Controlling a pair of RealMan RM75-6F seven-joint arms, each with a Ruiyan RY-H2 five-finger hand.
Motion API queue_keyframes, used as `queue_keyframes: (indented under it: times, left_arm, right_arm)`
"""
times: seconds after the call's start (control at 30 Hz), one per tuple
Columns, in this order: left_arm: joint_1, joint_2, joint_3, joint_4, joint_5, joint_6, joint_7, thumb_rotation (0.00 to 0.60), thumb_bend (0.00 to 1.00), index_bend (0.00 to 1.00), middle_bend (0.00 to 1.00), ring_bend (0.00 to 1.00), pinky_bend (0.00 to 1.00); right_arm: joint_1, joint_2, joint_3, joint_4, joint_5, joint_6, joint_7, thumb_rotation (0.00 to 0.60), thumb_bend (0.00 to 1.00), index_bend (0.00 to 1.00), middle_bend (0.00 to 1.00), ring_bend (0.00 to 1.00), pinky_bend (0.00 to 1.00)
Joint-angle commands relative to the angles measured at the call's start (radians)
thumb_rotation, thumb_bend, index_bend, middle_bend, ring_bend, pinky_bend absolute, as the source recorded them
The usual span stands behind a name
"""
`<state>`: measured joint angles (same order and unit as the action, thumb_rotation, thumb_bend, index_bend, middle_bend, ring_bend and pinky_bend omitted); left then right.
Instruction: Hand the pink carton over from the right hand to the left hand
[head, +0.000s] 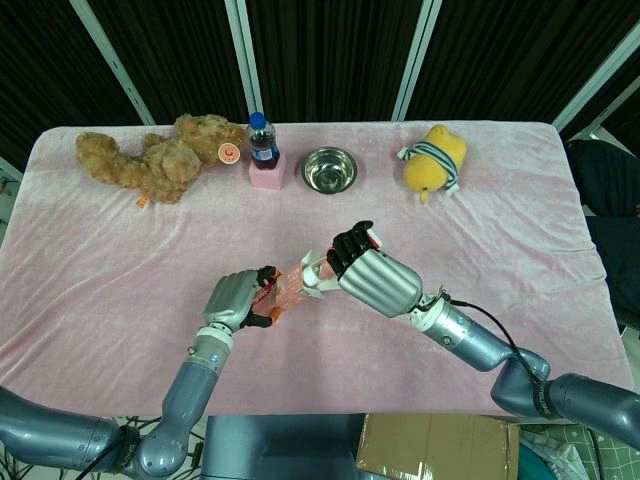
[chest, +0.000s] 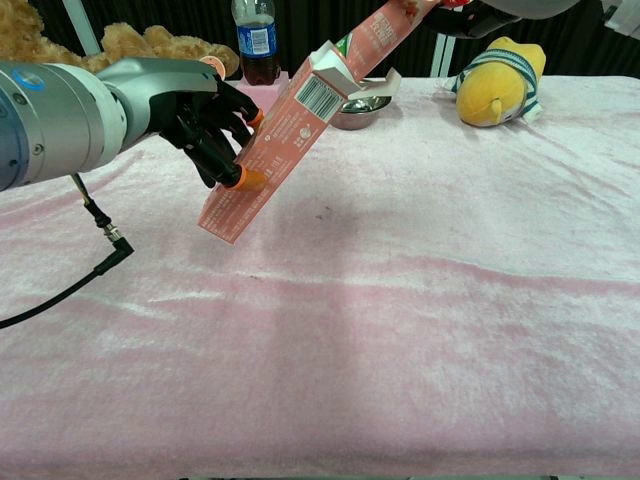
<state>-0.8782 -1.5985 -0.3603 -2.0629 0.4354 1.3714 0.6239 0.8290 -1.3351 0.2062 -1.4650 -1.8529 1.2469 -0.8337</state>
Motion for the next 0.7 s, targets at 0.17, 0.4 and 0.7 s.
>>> queue_keyframes:
  times: [0.17,0.4,0.7]
  left_arm:
    - [-0.002,0.001,0.001,-0.004,0.001,0.0,-0.002,0.6,0.36,0.41,0.37,0.31,0.42]
    - [-0.004,0.004,0.006,-0.004,-0.009,0.003,0.001,0.6,0.36,0.41,0.37,0.31,0.42]
    - [-0.019,0.01,-0.001,-0.012,-0.045,0.015,0.03,0.6,0.36,0.41,0.37,0.31,0.43]
  right_arm:
    - [-0.001,0.002,0.0,0.0,0.0,-0.001,-0.001,0.6,0.4,0.65,0.58,0.5,0.48]
    - [0.001,-0.001,-0.002,0.004,-0.003,-0.004,-0.003,0.6,0.4,0.65,0.57,0.5,0.48]
    - [0.002,-0.001,-0.005,0.008,-0.008,-0.007,-0.004,0.6,0.4,0.65,0.57,0.5,0.48]
